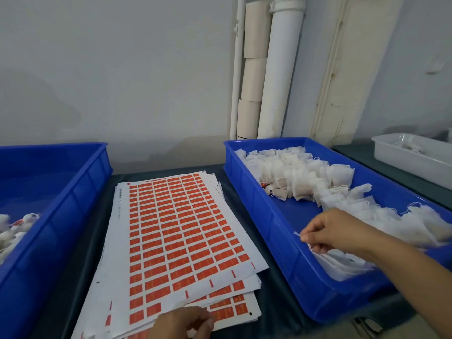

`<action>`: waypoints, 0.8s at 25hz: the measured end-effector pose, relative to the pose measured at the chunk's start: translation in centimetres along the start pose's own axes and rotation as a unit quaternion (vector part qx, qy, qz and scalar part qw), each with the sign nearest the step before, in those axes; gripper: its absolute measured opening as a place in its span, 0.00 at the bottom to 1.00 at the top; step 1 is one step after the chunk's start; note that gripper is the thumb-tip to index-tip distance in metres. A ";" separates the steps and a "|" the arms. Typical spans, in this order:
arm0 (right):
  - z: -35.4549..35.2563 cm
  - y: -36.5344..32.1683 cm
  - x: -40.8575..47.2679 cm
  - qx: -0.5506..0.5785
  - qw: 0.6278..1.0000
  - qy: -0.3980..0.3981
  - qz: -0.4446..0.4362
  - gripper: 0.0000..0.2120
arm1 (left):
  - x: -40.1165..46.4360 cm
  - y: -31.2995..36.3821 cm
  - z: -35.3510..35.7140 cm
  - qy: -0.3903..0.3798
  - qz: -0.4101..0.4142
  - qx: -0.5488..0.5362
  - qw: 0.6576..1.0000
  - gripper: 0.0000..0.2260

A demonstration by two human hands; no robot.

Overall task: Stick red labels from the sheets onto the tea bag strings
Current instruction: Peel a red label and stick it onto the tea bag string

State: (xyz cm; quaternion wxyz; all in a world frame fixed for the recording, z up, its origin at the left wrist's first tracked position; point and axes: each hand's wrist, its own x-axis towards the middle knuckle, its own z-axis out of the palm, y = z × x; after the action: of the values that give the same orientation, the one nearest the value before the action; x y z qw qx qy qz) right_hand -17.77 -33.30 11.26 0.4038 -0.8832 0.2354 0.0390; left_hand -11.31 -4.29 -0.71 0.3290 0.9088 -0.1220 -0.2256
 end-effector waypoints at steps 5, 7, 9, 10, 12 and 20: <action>-0.3 -1.0 -1.3 -0.039 0.996 0.073 -0.031 0.07 | -1.7 0.9 -2.6 0.001 0.129 0.054 0.990 0.01; -0.9 -2.4 -1.9 -0.014 0.991 0.113 -0.064 0.08 | -1.8 1.1 -2.7 0.019 0.144 0.001 0.989 0.03; -1.4 -4.4 -2.6 0.058 0.983 0.137 -0.107 0.08 | -2.1 2.6 -3.6 0.036 0.161 -0.022 0.986 0.04; -1.5 -5.7 -2.9 0.091 0.976 0.146 -0.135 0.08 | -2.1 3.3 -4.1 0.053 0.180 -0.024 0.982 0.03; -1.1 -8.5 -3.2 0.140 0.959 0.145 -0.197 0.08 | -1.9 5.2 -5.4 0.078 0.225 -0.060 0.969 0.05; 8.3 -15.4 -1.3 0.215 0.927 -0.017 -0.306 0.06 | -1.1 8.6 -10.3 0.155 0.279 -0.251 0.914 0.18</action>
State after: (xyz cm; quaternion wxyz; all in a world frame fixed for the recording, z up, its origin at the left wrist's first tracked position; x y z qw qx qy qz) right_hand -11.03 -18.04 16.69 0.5807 -0.8032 -0.0511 -0.1229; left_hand -7.82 -4.83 12.29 0.6110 0.7486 -0.2575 -0.0039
